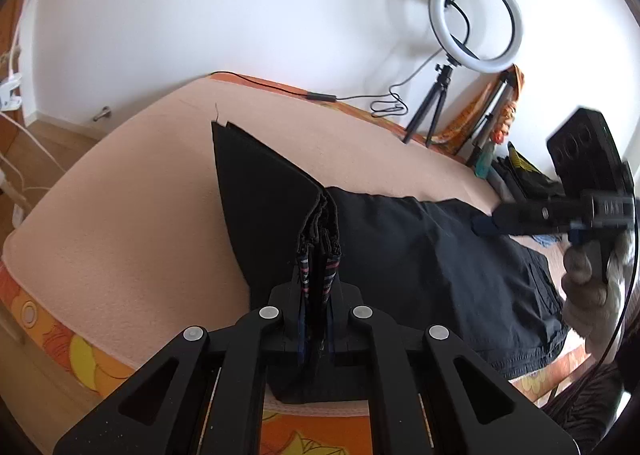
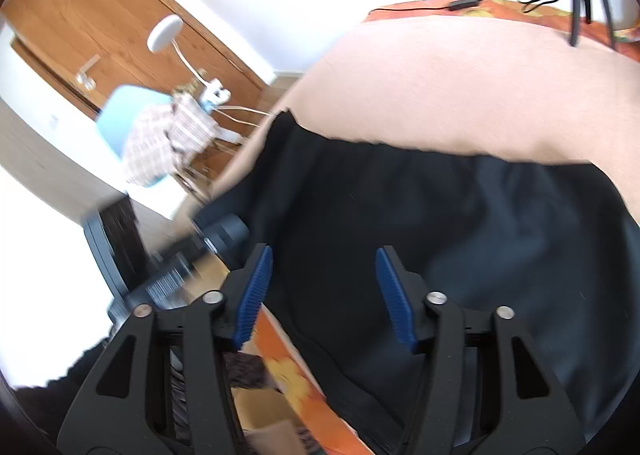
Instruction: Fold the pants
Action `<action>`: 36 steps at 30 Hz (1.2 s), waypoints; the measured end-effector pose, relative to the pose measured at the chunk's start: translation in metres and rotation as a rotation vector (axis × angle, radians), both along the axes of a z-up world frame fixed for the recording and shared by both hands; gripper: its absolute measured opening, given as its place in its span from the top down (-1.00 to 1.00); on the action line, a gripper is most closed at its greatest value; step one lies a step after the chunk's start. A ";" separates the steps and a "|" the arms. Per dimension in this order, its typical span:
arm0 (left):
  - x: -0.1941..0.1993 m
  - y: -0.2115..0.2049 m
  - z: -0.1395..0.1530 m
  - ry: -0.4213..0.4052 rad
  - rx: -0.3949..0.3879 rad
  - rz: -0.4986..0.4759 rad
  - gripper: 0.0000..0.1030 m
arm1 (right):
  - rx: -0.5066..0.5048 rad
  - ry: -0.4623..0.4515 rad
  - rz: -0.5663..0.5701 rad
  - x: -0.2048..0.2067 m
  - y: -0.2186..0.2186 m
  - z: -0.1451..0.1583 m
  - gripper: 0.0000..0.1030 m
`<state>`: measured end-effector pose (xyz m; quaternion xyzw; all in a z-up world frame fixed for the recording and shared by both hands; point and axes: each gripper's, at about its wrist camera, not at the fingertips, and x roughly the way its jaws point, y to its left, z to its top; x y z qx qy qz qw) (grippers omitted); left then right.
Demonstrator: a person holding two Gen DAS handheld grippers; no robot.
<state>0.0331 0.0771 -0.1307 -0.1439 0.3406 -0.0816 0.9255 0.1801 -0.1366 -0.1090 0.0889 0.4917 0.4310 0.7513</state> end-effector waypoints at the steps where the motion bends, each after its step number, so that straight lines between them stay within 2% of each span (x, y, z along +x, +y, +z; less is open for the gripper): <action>1: 0.001 -0.007 -0.001 0.002 0.005 -0.017 0.90 | 0.020 0.016 0.004 0.005 0.007 0.001 -0.22; 3: 0.003 -0.021 -0.005 0.010 0.014 -0.054 0.90 | 0.065 0.074 0.024 0.018 0.017 -0.003 -0.30; 6: 0.004 -0.038 -0.007 0.013 0.031 -0.096 0.90 | 0.106 0.181 0.035 0.037 0.034 -0.021 -0.31; 9: 0.003 -0.045 -0.005 0.007 0.033 -0.118 0.90 | 0.082 0.229 -0.010 0.045 0.043 -0.041 -0.31; 12: 0.003 -0.045 -0.001 -0.004 0.009 -0.115 0.90 | 0.103 0.280 -0.054 0.048 0.043 -0.057 -0.31; 15: 0.001 -0.050 0.004 -0.014 -0.023 -0.147 0.90 | 0.141 0.293 -0.070 0.048 0.040 -0.063 -0.30; 16: 0.000 -0.054 0.006 -0.017 -0.028 -0.161 0.90 | 0.140 0.280 -0.079 0.047 0.039 -0.062 -0.30; 18: -0.003 -0.066 0.010 -0.023 -0.029 -0.196 0.90 | 0.131 0.243 -0.088 0.045 0.036 -0.058 0.00; 19: -0.005 -0.071 0.012 -0.027 -0.025 -0.209 0.90 | 0.122 0.222 -0.101 0.044 0.030 -0.055 0.09; 21: -0.005 -0.080 0.014 -0.032 -0.028 -0.238 0.90 | 0.092 0.160 -0.131 0.040 0.021 -0.048 0.56; 24: -0.004 -0.096 0.016 -0.033 -0.028 -0.276 0.90 | 0.060 0.071 -0.162 0.032 0.001 -0.035 0.81; 30: -0.002 -0.130 0.019 -0.032 -0.038 -0.362 0.90 | 0.012 -0.057 -0.227 0.012 -0.040 -0.006 0.86; 36: -0.005 -0.168 0.028 -0.064 -0.050 -0.452 0.90 | -0.012 -0.128 -0.302 -0.003 -0.092 0.012 0.88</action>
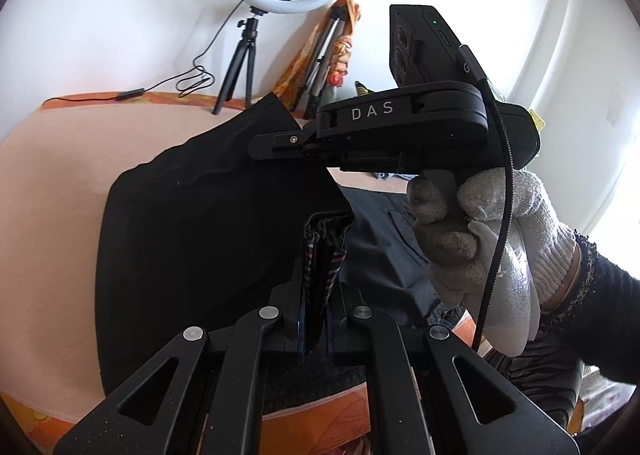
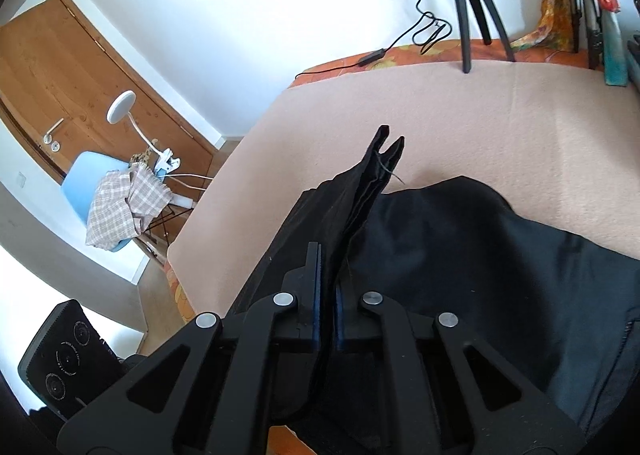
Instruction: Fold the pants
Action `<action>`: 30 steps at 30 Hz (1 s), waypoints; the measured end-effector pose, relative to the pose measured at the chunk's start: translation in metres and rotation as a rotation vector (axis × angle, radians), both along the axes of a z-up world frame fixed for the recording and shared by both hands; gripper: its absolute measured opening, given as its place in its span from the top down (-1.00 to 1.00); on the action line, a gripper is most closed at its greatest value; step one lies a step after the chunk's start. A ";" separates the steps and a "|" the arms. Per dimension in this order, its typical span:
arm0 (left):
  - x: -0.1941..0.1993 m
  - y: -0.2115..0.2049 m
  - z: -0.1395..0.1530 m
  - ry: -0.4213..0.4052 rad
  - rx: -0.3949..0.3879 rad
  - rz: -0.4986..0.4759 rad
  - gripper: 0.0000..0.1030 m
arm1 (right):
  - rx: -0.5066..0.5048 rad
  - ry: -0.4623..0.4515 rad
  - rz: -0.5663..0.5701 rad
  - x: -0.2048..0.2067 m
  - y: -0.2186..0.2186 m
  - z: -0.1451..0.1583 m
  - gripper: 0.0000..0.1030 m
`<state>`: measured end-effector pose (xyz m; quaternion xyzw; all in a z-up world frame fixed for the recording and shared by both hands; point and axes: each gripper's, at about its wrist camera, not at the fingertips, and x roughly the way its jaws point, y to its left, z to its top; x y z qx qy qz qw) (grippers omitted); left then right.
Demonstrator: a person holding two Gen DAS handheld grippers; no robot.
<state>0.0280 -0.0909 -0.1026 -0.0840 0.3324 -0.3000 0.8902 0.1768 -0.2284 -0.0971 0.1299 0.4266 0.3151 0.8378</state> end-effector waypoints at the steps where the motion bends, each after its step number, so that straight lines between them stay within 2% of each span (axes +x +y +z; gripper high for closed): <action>1: 0.001 -0.007 0.000 0.005 -0.009 -0.016 0.90 | -0.006 -0.003 -0.010 -0.002 -0.007 0.000 0.88; 6: 0.006 -0.042 0.004 -0.013 0.018 -0.105 0.90 | -0.032 -0.023 -0.073 -0.009 -0.043 0.000 0.90; 19: 0.010 -0.107 0.011 -0.023 0.014 -0.263 0.90 | -0.061 -0.070 -0.194 -0.035 -0.124 0.001 0.91; 25: 0.003 -0.128 0.007 -0.001 0.020 -0.326 0.90 | -0.067 -0.079 -0.246 -0.046 -0.155 -0.005 0.91; 27: 0.002 -0.137 0.004 0.018 0.036 -0.357 0.83 | -0.076 -0.076 -0.264 -0.048 -0.165 -0.009 0.91; 28: 0.001 -0.142 0.003 0.028 0.045 -0.375 0.71 | -0.079 -0.072 -0.272 -0.048 -0.170 -0.011 0.91; 30: -0.002 -0.148 0.002 0.050 0.074 -0.411 0.69 | -0.088 -0.063 -0.292 -0.047 -0.180 -0.017 0.91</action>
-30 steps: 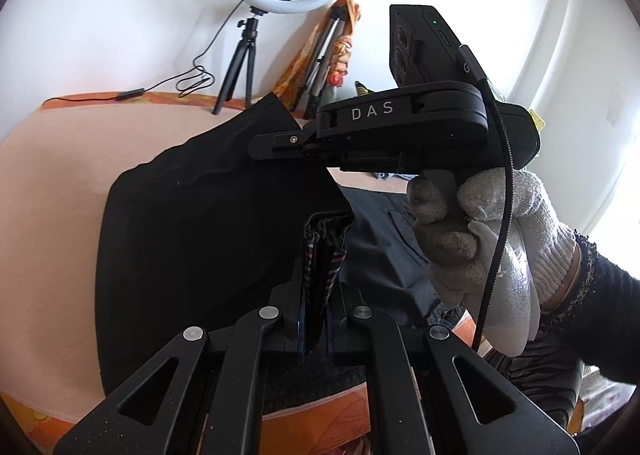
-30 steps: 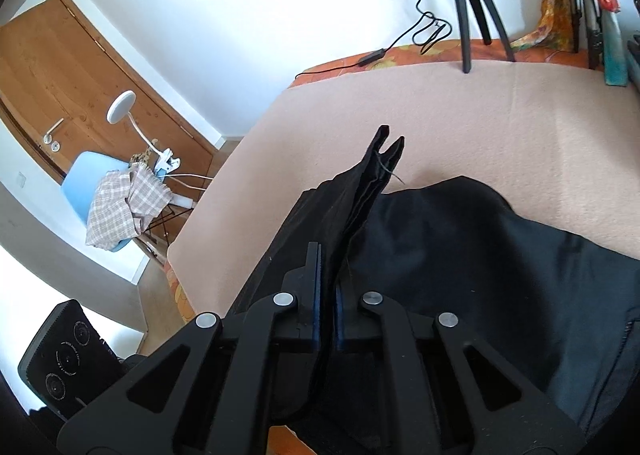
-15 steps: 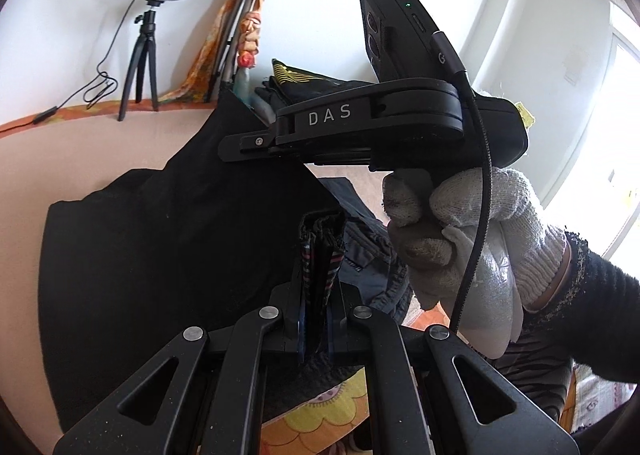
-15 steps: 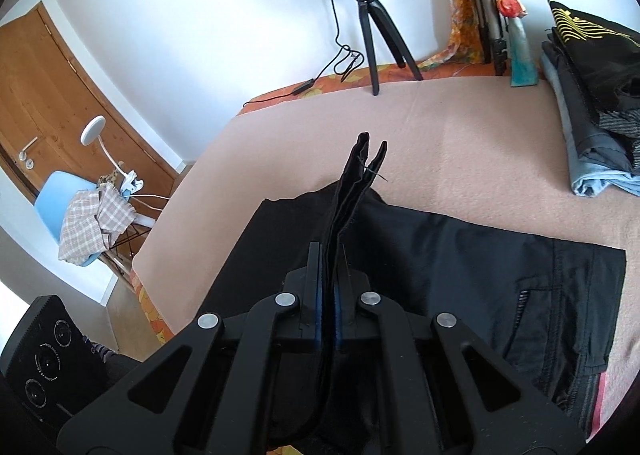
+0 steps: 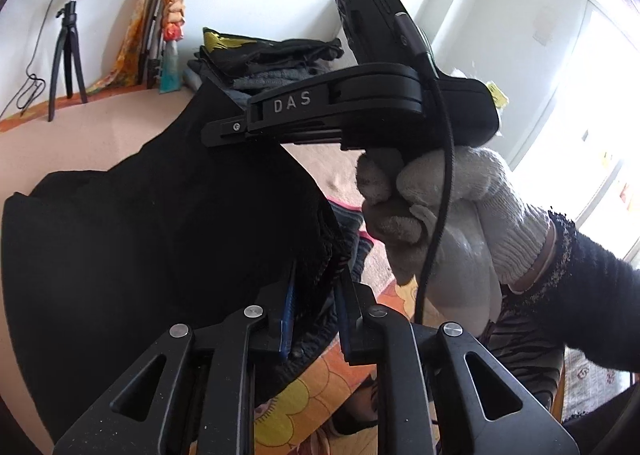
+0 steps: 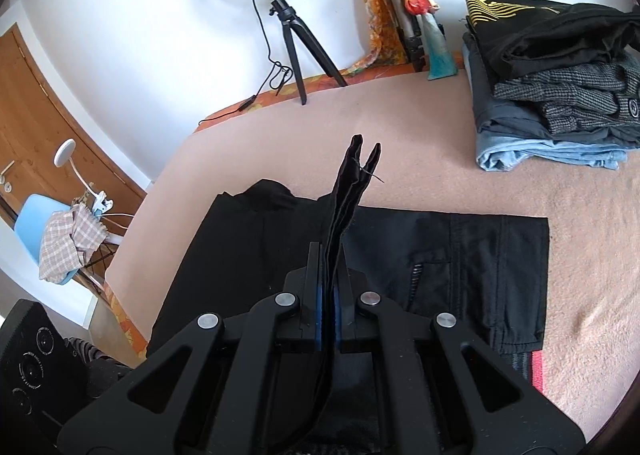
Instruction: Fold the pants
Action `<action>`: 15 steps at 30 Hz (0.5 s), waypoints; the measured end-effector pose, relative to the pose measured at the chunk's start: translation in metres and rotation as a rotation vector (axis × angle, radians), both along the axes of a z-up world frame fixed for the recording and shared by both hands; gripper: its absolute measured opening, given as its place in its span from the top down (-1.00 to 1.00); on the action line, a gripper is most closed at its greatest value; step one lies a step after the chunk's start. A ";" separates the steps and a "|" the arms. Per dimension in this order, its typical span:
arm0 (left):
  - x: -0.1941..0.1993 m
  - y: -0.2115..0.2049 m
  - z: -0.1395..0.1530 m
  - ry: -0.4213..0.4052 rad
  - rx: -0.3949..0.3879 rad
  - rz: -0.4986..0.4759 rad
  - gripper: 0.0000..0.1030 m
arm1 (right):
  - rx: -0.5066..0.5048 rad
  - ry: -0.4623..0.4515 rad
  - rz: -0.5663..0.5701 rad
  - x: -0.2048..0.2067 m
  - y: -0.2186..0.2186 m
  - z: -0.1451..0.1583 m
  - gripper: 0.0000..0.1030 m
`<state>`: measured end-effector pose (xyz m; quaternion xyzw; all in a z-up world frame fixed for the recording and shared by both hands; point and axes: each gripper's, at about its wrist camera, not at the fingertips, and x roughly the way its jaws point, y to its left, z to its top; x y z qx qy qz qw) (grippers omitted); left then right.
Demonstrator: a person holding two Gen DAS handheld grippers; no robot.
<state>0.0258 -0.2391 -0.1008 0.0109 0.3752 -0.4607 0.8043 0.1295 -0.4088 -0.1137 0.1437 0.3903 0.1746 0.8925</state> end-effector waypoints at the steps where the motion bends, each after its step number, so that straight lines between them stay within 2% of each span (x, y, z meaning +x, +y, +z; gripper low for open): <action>1: -0.003 0.000 0.000 0.002 0.016 -0.011 0.69 | -0.004 0.003 -0.009 0.000 -0.004 -0.003 0.91; 4: -0.008 0.012 0.007 -0.003 -0.003 -0.029 0.62 | 0.007 0.021 -0.022 0.001 -0.017 -0.010 0.91; 7: -0.010 0.039 0.015 -0.052 -0.010 0.034 0.50 | -0.002 0.045 -0.019 0.003 -0.023 -0.021 0.91; 10: 0.000 0.073 0.016 -0.099 0.025 0.142 0.50 | -0.046 0.058 -0.030 0.006 -0.027 -0.029 0.91; 12: 0.009 0.093 0.010 -0.129 0.075 0.232 0.50 | -0.037 0.077 -0.041 0.006 -0.033 -0.034 0.91; 15: 0.026 0.118 -0.009 -0.089 0.124 0.334 0.50 | -0.034 0.091 -0.056 0.004 -0.041 -0.038 0.91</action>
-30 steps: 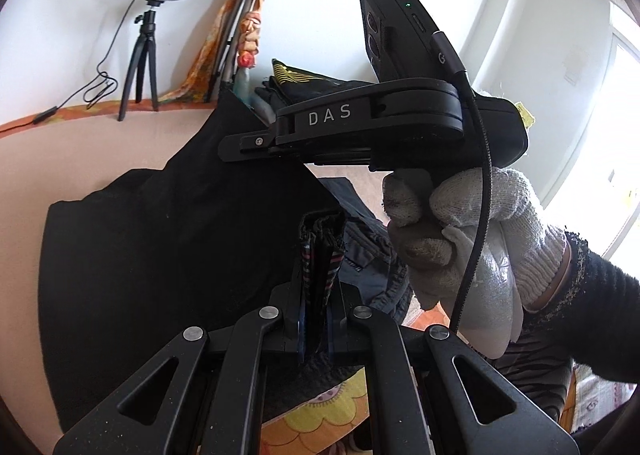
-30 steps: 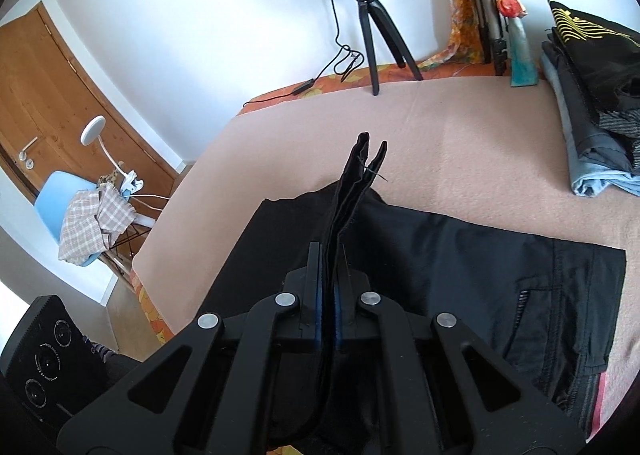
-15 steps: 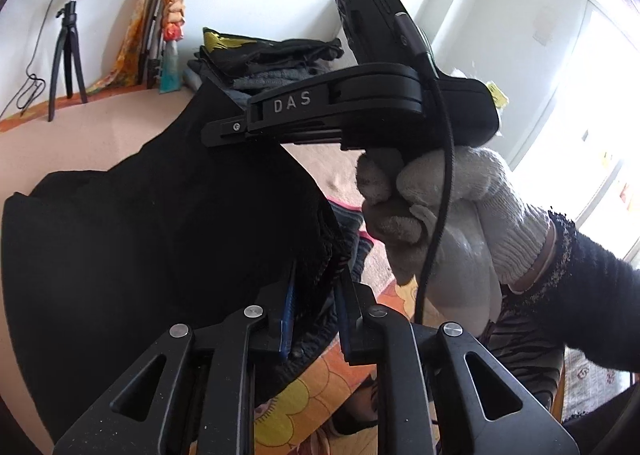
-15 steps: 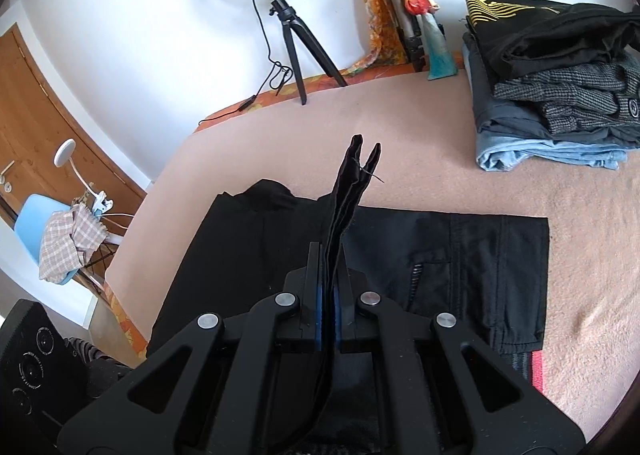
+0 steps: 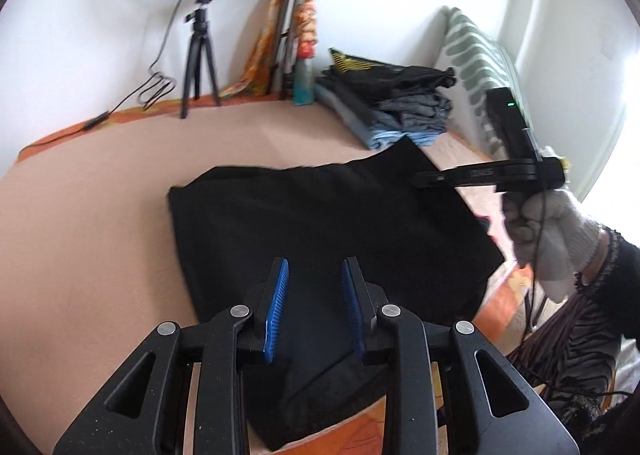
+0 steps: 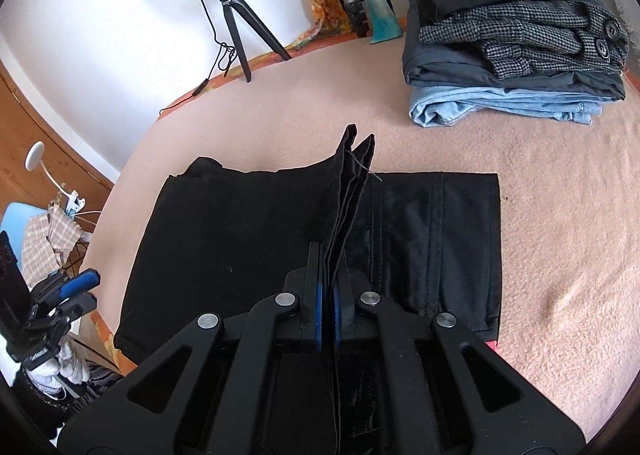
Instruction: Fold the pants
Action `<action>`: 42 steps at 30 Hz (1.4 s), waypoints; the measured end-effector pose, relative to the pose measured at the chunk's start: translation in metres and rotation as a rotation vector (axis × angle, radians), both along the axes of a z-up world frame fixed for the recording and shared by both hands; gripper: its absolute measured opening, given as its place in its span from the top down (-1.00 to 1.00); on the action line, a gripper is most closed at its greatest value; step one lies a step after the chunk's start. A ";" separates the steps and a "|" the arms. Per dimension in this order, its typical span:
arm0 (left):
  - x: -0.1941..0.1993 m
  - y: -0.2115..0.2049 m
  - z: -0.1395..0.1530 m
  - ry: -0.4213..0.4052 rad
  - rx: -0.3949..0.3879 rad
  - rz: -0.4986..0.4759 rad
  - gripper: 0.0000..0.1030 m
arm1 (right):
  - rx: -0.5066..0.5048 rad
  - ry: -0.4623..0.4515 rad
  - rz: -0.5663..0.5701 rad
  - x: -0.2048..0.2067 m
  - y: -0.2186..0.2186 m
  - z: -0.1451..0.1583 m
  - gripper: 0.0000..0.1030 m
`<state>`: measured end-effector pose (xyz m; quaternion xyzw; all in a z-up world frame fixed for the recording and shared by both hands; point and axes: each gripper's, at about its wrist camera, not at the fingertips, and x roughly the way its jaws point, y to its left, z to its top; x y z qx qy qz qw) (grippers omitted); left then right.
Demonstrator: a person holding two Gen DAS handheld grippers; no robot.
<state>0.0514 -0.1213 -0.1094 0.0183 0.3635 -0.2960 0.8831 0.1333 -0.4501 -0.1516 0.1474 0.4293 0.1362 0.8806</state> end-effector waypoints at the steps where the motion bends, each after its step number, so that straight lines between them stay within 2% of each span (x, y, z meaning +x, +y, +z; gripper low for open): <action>1: 0.003 0.007 -0.008 0.029 -0.004 0.024 0.50 | -0.002 0.003 -0.004 0.000 -0.002 -0.001 0.91; 3: 0.007 0.013 -0.022 0.074 0.008 0.038 0.50 | -0.010 0.013 -0.010 0.000 -0.005 -0.004 0.91; 10: 0.005 0.000 -0.049 0.093 0.113 0.010 0.50 | -0.075 0.047 -0.030 0.006 -0.010 -0.018 0.91; 13: 0.007 0.000 -0.055 0.110 0.131 0.015 0.50 | -0.085 0.060 -0.024 0.007 -0.008 -0.023 0.91; 17: 0.000 0.002 -0.056 0.072 0.157 -0.006 0.49 | -0.136 0.064 -0.018 0.006 -0.006 -0.021 0.91; 22: -0.001 0.009 -0.055 0.080 0.131 0.012 0.50 | -0.212 0.031 -0.060 -0.005 -0.005 -0.007 0.67; 26: -0.005 0.020 -0.049 0.083 0.087 0.062 0.50 | -0.307 -0.080 -0.081 -0.020 0.006 0.022 0.47; 30: -0.001 0.033 -0.050 0.118 0.029 0.118 0.40 | -0.243 -0.146 0.012 -0.018 0.033 0.045 0.42; 33: 0.005 0.040 -0.055 0.188 -0.038 0.139 0.40 | -0.176 -0.129 0.110 -0.004 0.064 0.047 0.36; 35: 0.007 0.040 -0.058 0.230 -0.067 0.138 0.34 | -0.171 -0.115 0.182 0.005 0.091 0.045 0.36; 38: 0.001 0.036 -0.058 0.222 -0.061 0.123 0.24 | -0.193 -0.093 0.276 0.012 0.129 0.035 0.35; 42: -0.007 0.031 -0.058 0.205 -0.046 0.107 0.13 | -0.155 -0.035 0.326 0.032 0.163 0.021 0.34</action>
